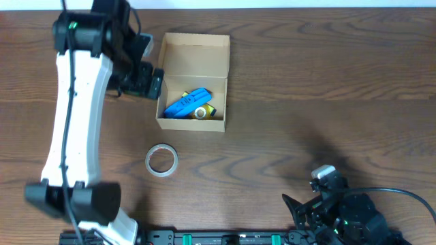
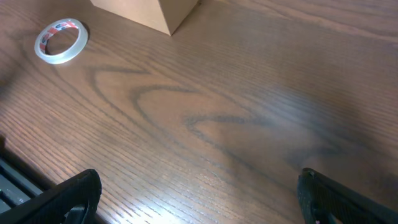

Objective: Pack container
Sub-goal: 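Move the left gripper toward the clear tape roll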

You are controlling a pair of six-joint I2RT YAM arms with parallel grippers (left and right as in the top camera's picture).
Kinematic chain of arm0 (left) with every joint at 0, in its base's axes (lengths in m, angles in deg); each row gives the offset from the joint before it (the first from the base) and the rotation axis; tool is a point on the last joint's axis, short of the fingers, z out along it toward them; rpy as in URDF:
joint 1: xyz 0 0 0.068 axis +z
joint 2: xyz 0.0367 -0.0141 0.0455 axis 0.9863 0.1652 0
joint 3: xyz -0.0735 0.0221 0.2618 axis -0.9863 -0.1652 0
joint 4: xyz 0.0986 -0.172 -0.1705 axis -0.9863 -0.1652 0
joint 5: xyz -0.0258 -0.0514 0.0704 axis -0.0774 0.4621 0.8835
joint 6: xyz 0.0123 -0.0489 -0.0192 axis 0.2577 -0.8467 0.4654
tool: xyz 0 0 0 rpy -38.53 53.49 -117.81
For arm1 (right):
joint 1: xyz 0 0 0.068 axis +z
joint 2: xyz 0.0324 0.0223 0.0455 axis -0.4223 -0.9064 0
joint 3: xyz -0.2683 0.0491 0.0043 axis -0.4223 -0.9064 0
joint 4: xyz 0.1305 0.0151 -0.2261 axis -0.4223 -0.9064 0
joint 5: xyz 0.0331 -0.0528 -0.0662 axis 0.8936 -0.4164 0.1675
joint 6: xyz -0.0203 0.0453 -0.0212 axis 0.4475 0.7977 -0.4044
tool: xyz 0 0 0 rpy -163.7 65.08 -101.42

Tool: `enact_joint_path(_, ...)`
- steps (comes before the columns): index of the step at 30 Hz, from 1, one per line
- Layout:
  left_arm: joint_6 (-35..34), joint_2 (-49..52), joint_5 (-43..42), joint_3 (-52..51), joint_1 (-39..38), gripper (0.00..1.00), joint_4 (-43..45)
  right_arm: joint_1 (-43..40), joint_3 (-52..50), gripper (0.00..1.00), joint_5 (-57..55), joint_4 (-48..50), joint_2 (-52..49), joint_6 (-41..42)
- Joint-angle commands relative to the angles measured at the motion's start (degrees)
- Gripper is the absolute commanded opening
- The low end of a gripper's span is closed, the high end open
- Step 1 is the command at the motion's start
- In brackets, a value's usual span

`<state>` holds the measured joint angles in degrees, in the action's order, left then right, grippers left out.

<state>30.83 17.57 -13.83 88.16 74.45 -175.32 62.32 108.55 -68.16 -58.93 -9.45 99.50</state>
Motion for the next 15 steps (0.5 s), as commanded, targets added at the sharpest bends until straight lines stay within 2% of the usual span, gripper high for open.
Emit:
enact_joint_path(1,-4.37,-6.14,0.42,-7.58,0.02,0.96,1.53,-0.2,-0.04,0.99,-0.42,0.07,0.24,0.61)
enact_joint_path(5,-8.15,-14.71,0.44,-20.39,0.04,0.95,7.39,-0.2,-0.04,0.99,-0.42,0.07,0.24,0.61)
enact_joint_path(9,-14.91,-22.62,0.48,-34.14,0.04,0.95,14.19,-0.2,-0.04,0.99,-0.42,0.07,0.24,0.61)
enact_joint_path(15,-29.68,-28.46,3.5,-51.36,0.04,0.95,21.84,-0.2,-0.04,0.99,-0.42,0.07,0.24,0.61)
